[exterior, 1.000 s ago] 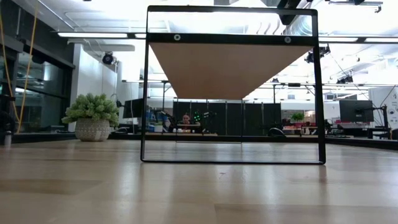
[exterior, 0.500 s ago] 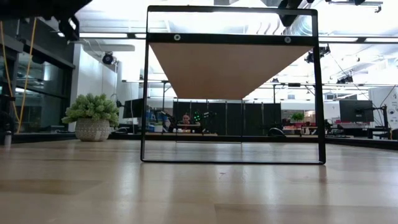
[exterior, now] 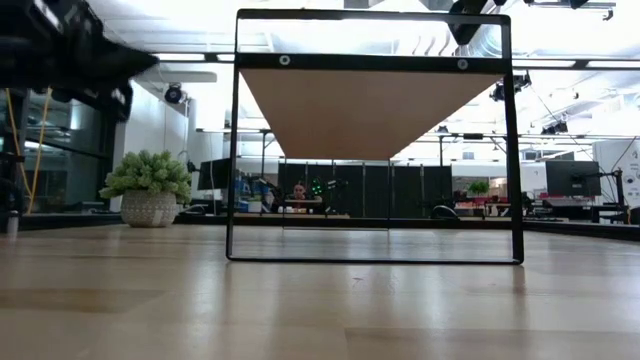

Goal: Pick and place medicine bottles onto shelf by color
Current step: Return to Home Position

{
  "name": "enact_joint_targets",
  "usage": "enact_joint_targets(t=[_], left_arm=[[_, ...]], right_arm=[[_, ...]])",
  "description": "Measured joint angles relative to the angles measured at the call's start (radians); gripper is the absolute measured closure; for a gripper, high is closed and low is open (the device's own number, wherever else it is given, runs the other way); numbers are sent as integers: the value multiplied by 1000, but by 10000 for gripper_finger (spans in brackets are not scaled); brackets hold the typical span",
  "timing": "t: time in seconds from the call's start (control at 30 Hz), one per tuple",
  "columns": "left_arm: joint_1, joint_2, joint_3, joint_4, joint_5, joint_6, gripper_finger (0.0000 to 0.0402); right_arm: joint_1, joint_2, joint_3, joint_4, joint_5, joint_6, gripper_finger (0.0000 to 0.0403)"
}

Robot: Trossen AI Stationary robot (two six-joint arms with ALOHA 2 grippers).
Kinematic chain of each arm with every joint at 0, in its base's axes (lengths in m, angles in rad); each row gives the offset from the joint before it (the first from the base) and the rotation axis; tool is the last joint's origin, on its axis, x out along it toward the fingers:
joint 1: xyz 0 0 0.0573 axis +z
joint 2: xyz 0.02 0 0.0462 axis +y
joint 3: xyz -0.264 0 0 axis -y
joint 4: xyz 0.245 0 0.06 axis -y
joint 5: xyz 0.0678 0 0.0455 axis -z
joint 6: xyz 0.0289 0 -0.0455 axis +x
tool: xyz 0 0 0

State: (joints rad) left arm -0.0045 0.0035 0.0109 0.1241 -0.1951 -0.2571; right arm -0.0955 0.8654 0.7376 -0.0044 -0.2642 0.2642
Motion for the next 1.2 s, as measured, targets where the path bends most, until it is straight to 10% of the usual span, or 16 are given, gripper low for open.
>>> enact_joint_targets(t=[0.77, 1.2], left_arm=[[18, 10, 0, -83, -5, -20, 401], [18, 10, 0, -83, -6, -20, 401]], right_arm=[[0, -191, -4, -210, -39, -112, 403], [-33, -694, -529, 128, -31, 100, 403]])
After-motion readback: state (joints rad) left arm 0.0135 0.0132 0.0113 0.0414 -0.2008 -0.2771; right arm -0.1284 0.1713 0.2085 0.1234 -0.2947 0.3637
